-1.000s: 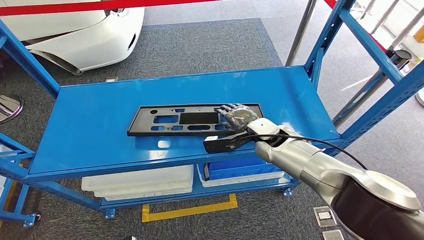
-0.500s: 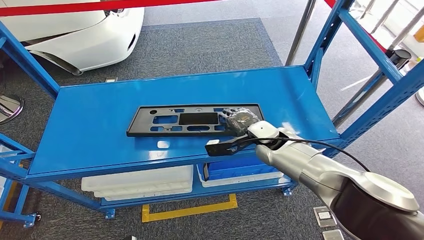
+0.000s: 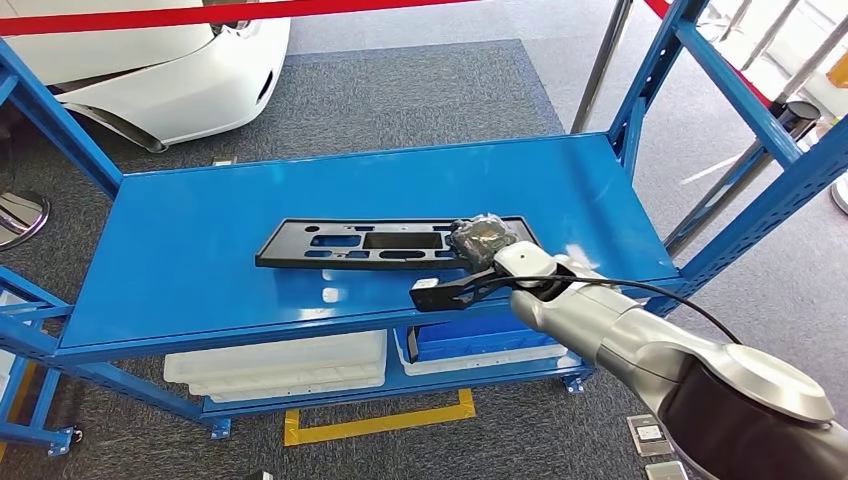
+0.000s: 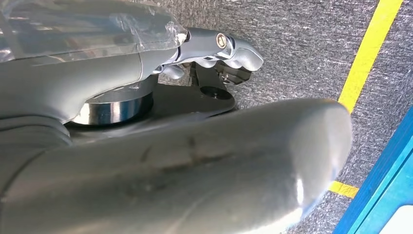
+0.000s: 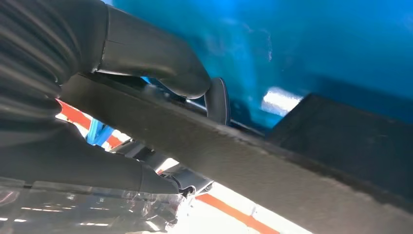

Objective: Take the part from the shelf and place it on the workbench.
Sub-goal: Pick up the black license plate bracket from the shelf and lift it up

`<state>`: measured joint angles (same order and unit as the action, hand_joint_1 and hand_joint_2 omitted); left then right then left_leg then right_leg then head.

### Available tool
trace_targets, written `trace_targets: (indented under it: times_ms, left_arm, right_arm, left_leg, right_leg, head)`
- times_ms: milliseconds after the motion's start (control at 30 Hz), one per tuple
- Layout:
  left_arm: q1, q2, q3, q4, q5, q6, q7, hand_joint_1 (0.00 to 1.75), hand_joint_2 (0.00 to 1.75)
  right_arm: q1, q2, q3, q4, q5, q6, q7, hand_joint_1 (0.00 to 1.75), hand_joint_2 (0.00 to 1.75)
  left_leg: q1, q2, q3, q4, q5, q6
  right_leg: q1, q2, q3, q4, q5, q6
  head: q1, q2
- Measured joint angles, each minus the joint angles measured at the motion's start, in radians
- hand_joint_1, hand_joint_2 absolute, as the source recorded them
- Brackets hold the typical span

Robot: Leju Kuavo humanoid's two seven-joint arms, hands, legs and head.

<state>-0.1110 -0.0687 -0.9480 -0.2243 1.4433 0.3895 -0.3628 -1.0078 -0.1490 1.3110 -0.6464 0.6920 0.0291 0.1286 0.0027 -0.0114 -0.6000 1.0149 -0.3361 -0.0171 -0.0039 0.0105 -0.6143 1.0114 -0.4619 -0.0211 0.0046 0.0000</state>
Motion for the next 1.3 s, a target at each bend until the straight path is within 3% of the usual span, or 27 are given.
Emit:
trace_targets:
  times_ms: [267,400,533,767,1300]
  left_arm:
    - [0.000,0.000,0.000,0.000,0.004,0.022,-0.004,0.00,0.00]
    - [0.000,0.000,0.000,0.000,0.010,0.038,-0.019,0.00,0.00]
    - [0.000,0.000,0.000,0.000,0.020,0.041,-0.047,0.00,0.00]
    - [0.002,0.000,0.005,0.000,0.062,0.030,-0.099,0.00,0.00]
    - [0.008,0.000,0.064,0.000,0.118,0.038,-0.146,0.00,0.00]
  right_arm:
    - [0.007,0.006,0.004,0.006,0.007,-0.071,-0.010,1.75,1.75]
    - [0.027,0.005,-0.037,0.002,-0.181,-0.161,-0.079,1.75,1.75]
    - [0.058,-0.001,-0.115,-0.044,-0.406,-0.191,-0.184,1.75,1.75]
    - [0.141,-0.022,-0.273,-0.282,-0.719,-0.238,-0.298,1.75,1.75]
    - [0.224,-0.054,-0.354,-0.558,-0.806,-0.237,-0.335,1.75,1.75]
  left_leg:
    - [0.000,0.000,0.000,0.000,0.000,0.000]
    - [0.000,0.000,0.000,0.000,0.000,0.000]
    - [0.000,0.000,0.001,0.000,0.000,0.000]
    - [0.000,0.001,0.001,-0.001,0.000,-0.001]
    - [0.000,0.001,0.002,-0.002,-0.001,-0.001]
  right_leg:
    - [0.000,0.000,0.000,0.000,0.000,0.000]
    - [0.000,0.000,0.000,0.000,0.000,0.000]
    - [0.000,0.000,0.000,0.000,0.000,0.000]
    - [0.000,0.000,0.000,0.000,-0.001,-0.001]
    - [0.000,0.000,0.000,0.000,-0.001,-0.002]
  head:
    - [0.000,0.000]
    - [0.000,0.000]
    - [0.001,0.000]
    - [0.000,0.000]
    - [-0.001,0.000]
